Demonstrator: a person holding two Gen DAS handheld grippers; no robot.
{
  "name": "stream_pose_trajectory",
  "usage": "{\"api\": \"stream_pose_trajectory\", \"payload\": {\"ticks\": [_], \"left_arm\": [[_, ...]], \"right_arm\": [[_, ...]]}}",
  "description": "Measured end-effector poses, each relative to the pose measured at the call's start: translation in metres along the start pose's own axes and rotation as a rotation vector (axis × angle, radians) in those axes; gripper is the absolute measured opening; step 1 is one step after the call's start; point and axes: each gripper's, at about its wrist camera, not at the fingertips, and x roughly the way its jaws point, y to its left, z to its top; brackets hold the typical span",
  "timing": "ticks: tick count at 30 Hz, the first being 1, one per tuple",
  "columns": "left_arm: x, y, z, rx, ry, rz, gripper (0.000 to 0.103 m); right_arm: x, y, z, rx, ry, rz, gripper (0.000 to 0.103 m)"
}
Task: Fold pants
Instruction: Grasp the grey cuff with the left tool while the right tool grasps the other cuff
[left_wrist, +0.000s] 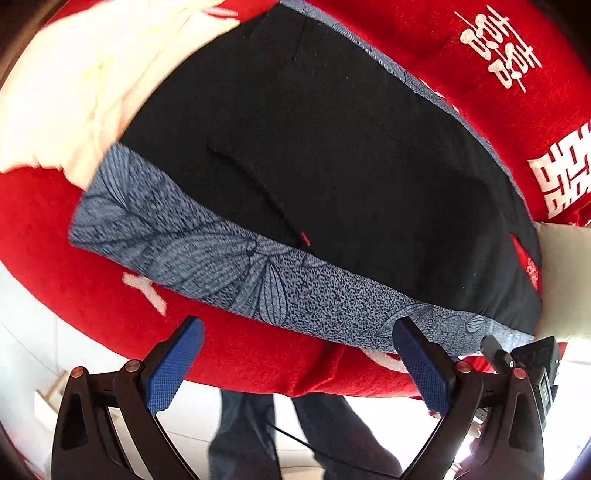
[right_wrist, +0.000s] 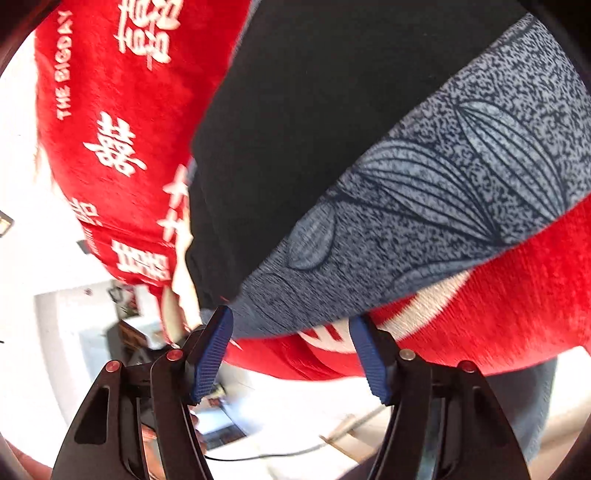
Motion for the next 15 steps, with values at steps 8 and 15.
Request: {"api": "stream_pose_trajectory", "payload": {"ticks": [8, 15], "left_arm": [[0.007, 0.008, 0.001, -0.077, 0.004, -0.079, 0.102], [-0.004, 0.042, 0.013, -0.272, -0.051, -0.186, 0.102]], "right_arm": [[-0.005, -0.015, 0.013, 0.195, -0.075, 0.12, 0.008], [-0.027, 0.041, 0.017, 0.102, -0.073, 0.182, 0.008]]}}
